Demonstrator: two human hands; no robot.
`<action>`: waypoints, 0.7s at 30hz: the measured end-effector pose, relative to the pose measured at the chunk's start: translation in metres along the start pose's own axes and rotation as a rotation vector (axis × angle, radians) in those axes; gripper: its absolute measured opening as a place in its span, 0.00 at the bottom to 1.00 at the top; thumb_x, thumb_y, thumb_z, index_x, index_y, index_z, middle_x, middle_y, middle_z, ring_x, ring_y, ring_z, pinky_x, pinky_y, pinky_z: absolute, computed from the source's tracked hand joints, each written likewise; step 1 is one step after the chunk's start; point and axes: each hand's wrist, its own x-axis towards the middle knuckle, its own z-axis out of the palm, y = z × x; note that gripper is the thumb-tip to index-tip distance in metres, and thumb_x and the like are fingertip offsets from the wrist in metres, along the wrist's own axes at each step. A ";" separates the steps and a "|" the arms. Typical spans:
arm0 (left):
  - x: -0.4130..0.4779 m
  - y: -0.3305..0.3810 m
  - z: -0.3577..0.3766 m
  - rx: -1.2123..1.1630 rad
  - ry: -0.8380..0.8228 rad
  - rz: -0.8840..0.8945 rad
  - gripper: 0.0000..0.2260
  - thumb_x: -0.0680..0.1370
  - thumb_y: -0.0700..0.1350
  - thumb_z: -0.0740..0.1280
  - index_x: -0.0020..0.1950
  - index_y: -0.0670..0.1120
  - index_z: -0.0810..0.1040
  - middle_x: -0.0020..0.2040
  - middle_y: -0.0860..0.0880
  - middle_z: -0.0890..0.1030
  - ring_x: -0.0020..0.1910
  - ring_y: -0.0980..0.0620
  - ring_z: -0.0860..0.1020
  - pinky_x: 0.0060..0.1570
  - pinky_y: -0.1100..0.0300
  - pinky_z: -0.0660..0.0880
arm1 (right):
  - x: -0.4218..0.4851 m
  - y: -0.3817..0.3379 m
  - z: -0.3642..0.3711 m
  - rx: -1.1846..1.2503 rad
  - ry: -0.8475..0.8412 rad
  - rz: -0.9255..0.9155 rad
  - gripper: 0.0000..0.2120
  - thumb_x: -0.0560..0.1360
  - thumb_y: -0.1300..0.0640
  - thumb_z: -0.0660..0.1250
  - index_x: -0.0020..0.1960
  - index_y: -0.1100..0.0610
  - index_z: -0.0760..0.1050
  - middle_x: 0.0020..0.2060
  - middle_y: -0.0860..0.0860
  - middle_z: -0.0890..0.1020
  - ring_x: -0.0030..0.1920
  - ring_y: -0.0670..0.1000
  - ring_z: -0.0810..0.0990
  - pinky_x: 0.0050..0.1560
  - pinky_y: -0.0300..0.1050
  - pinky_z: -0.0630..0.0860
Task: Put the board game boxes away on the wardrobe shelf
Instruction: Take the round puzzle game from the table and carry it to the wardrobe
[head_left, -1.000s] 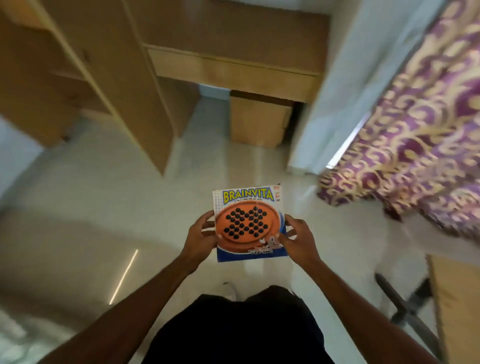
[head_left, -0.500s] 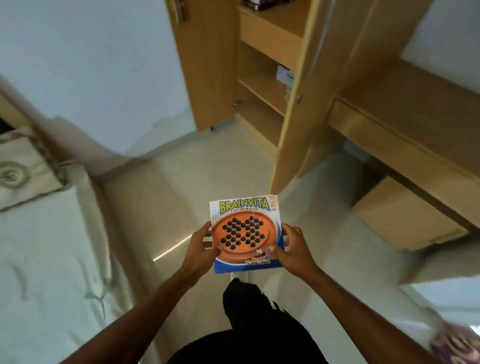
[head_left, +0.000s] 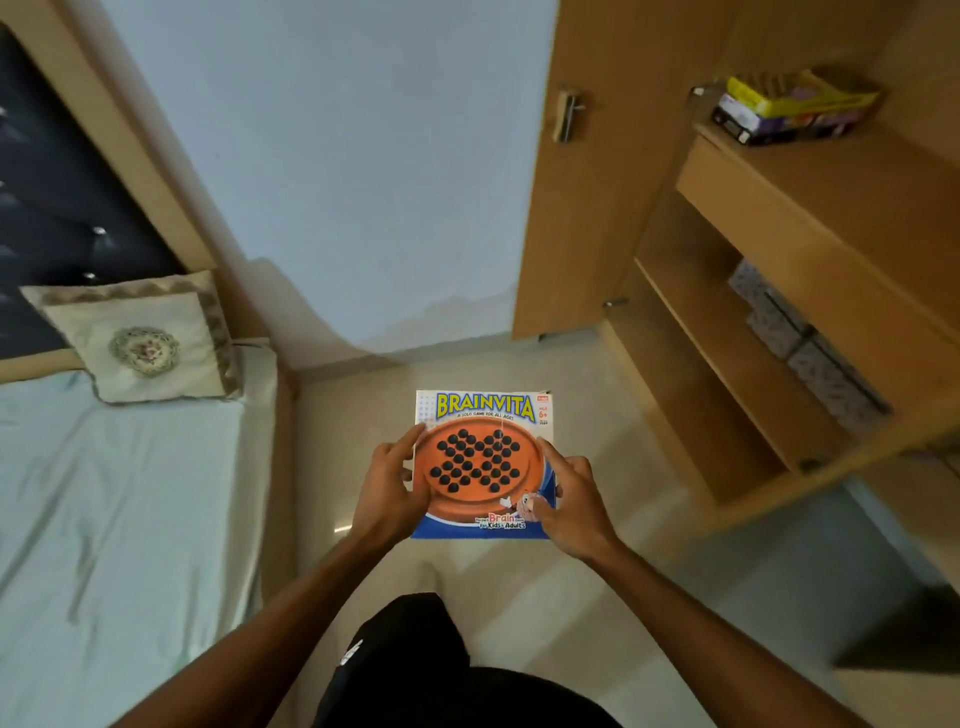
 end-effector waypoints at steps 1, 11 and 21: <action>0.026 0.000 0.000 0.004 0.000 -0.009 0.29 0.74 0.44 0.71 0.73 0.57 0.67 0.56 0.49 0.71 0.44 0.54 0.78 0.41 0.60 0.79 | 0.026 -0.003 -0.002 0.005 0.005 -0.003 0.37 0.72 0.56 0.73 0.72 0.38 0.58 0.56 0.47 0.66 0.60 0.50 0.74 0.40 0.35 0.80; 0.290 0.084 0.040 0.107 -0.230 0.157 0.30 0.74 0.45 0.71 0.75 0.54 0.65 0.59 0.49 0.72 0.47 0.53 0.78 0.39 0.64 0.76 | 0.224 -0.019 -0.078 0.134 0.296 0.133 0.34 0.71 0.57 0.74 0.72 0.43 0.63 0.54 0.48 0.69 0.54 0.50 0.79 0.38 0.35 0.80; 0.483 0.254 0.190 0.079 -0.493 0.390 0.27 0.74 0.41 0.69 0.73 0.51 0.68 0.60 0.46 0.71 0.47 0.49 0.78 0.42 0.58 0.79 | 0.348 0.015 -0.246 0.134 0.721 0.261 0.32 0.69 0.60 0.73 0.69 0.45 0.69 0.57 0.49 0.72 0.56 0.43 0.74 0.41 0.26 0.71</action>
